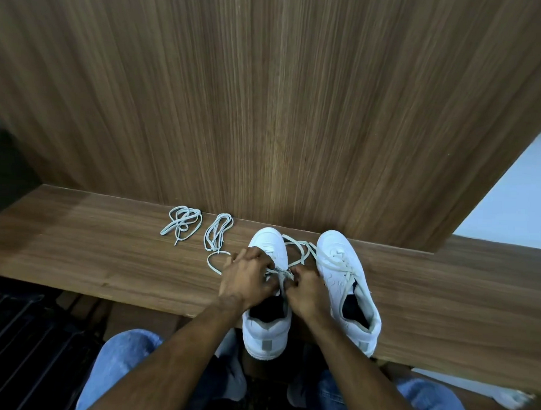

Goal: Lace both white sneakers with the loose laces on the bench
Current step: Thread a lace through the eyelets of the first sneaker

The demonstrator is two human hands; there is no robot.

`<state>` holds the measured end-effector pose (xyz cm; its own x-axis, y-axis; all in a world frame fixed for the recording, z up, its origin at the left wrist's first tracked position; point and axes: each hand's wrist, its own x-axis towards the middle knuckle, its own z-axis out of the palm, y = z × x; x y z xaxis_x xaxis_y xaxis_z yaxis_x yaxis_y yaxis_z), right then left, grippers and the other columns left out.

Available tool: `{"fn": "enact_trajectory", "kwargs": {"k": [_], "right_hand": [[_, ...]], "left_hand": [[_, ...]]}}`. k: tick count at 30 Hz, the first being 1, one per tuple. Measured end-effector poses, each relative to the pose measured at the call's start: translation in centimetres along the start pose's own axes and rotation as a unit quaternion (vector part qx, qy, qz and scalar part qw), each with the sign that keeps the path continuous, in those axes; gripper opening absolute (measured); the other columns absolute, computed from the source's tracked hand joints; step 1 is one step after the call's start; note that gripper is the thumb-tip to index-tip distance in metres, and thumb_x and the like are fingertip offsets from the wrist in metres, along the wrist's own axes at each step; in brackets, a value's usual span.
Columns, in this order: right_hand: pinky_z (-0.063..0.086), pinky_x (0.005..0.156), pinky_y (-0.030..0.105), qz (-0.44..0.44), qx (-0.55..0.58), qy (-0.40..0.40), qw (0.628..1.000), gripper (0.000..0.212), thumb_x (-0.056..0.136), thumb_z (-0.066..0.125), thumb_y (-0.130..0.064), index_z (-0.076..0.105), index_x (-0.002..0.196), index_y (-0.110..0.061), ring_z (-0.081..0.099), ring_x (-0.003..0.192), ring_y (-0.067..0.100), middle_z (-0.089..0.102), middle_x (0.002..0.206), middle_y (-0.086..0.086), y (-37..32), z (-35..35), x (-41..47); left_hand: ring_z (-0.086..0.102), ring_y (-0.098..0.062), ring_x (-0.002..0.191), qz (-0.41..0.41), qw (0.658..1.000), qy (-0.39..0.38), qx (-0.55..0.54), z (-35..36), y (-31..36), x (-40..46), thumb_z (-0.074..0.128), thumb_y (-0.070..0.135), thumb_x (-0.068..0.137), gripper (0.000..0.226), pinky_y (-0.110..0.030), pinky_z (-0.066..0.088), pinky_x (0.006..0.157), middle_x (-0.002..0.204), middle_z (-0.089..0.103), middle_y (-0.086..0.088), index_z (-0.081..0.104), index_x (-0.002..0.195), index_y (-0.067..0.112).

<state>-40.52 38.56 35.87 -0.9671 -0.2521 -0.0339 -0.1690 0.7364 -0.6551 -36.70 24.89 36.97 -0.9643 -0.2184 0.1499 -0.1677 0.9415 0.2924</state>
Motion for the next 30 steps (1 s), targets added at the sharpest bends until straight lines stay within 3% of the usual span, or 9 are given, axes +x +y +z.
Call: {"fn": "enact_trajectory", "kwargs": {"k": [4, 7, 9, 12, 18, 22, 25, 28, 30], "right_hand": [[0.048, 0.077, 0.031, 0.001, -0.003, -0.007, 1.000, 0.020, 0.086, 0.054, -0.024, 0.065, 0.103, -0.020, 0.063, 0.098, 0.030, 0.070, 0.100, 0.004, -0.1, -0.1, 0.0], [0.048, 0.080, 0.031, -0.002, -0.002, -0.010, 1.000, 0.021, 0.087, 0.054, -0.023, 0.065, 0.105, -0.021, 0.063, 0.099, 0.031, 0.070, 0.101, 0.006, -0.1, -0.2, -0.1], [0.048, 0.079, 0.031, -0.002, -0.001, -0.011, 1.000, 0.023, 0.087, 0.055, -0.022, 0.066, 0.107, -0.021, 0.064, 0.099, 0.030, 0.070, 0.103, 0.006, 0.0, -0.2, -0.1], [0.050, 0.080, 0.032, -0.004, -0.010, -0.008, 1.000, 0.026, 0.086, 0.054, -0.022, 0.066, 0.110, -0.022, 0.064, 0.099, 0.030, 0.071, 0.102, 0.007, 0.1, 0.0, -0.1], [0.051, 0.078, 0.034, -0.014, -0.021, -0.002, 1.000, 0.023, 0.086, 0.054, -0.022, 0.066, 0.106, -0.020, 0.064, 0.096, 0.031, 0.070, 0.099, 0.007, 0.0, 0.0, -0.2], [0.051, 0.078, 0.034, -0.019, -0.021, 0.003, 1.000, 0.022, 0.086, 0.053, -0.022, 0.065, 0.103, -0.018, 0.063, 0.098, 0.032, 0.070, 0.100, 0.008, 0.0, 0.0, -0.3], [0.051, 0.080, 0.034, -0.023, -0.021, 0.002, 1.000, 0.022, 0.086, 0.053, -0.021, 0.065, 0.104, -0.019, 0.063, 0.099, 0.034, 0.070, 0.102, 0.009, 0.0, 0.0, -0.3], [0.051, 0.081, 0.035, -0.022, -0.015, 0.001, 1.000, 0.024, 0.085, 0.054, -0.022, 0.065, 0.106, -0.020, 0.063, 0.100, 0.034, 0.070, 0.103, 0.009, 0.2, 0.1, -0.2], [0.052, 0.080, 0.036, -0.024, -0.006, 0.002, 1.000, 0.022, 0.084, 0.053, -0.022, 0.065, 0.103, -0.019, 0.063, 0.099, 0.034, 0.069, 0.102, 0.009, 0.3, 0.3, -0.2]], "left_hand": [[0.043, -0.016, 0.122, 0.049, 0.990, 0.012, 0.133, 0.2, 0.3, 0.4, 0.040, 0.039, 0.094, 0.031, -0.038, 0.026, 0.106, 0.122, 0.055, 0.006, 0.061, 0.113, 0.026], [0.057, -0.020, 0.105, -0.096, 0.984, 0.130, -0.070, -0.2, -0.4, 0.9, 0.048, 0.029, 0.090, 0.017, -0.042, 0.037, 0.101, 0.107, 0.061, 0.003, 0.064, 0.095, 0.026], [0.062, -0.027, 0.094, -0.260, 0.899, 0.208, -0.286, -1.3, -1.1, 1.3, 0.051, 0.022, 0.088, 0.012, -0.044, 0.044, 0.093, 0.099, 0.065, -0.001, 0.061, 0.084, 0.027], [0.059, -0.028, 0.103, -0.330, 0.874, 0.209, -0.288, -2.2, -2.1, 1.3, 0.052, 0.018, 0.088, 0.012, -0.044, 0.043, 0.093, 0.109, 0.063, -0.002, 0.056, 0.091, 0.029], [0.047, -0.021, 0.118, -0.037, 0.995, 0.074, -0.056, -0.7, -1.5, 0.0, 0.061, 0.035, 0.084, 0.028, -0.042, 0.035, 0.102, 0.122, 0.052, 0.004, 0.064, 0.110, 0.028], [0.032, -0.017, 0.135, 0.038, 0.993, 0.017, 0.110, 0.5, -0.1, 0.0, 0.044, 0.043, 0.091, 0.035, -0.040, 0.015, 0.114, 0.131, 0.049, 0.005, 0.063, 0.116, 0.027], [0.053, -0.021, 0.111, 0.021, 0.992, 0.119, 0.029, 0.3, -0.3, 0.2, 0.043, 0.041, 0.086, 0.033, -0.039, 0.029, 0.102, 0.107, 0.063, 0.006, 0.071, 0.092, 0.025], [0.061, -0.024, 0.088, -0.116, 0.933, 0.269, -0.208, -1.3, -0.8, 1.3, 0.058, 0.030, 0.082, 0.013, -0.040, 0.044, 0.087, 0.088, 0.067, 0.003, 0.069, 0.076, 0.025], [0.065, -0.023, 0.088, -0.221, 0.827, 0.338, -0.391, -3.0, -1.5, 2.6, 0.062, 0.032, 0.079, 0.009, -0.043, 0.050, 0.087, 0.088, 0.071, 0.001, 0.066, 0.073, 0.027]]}}
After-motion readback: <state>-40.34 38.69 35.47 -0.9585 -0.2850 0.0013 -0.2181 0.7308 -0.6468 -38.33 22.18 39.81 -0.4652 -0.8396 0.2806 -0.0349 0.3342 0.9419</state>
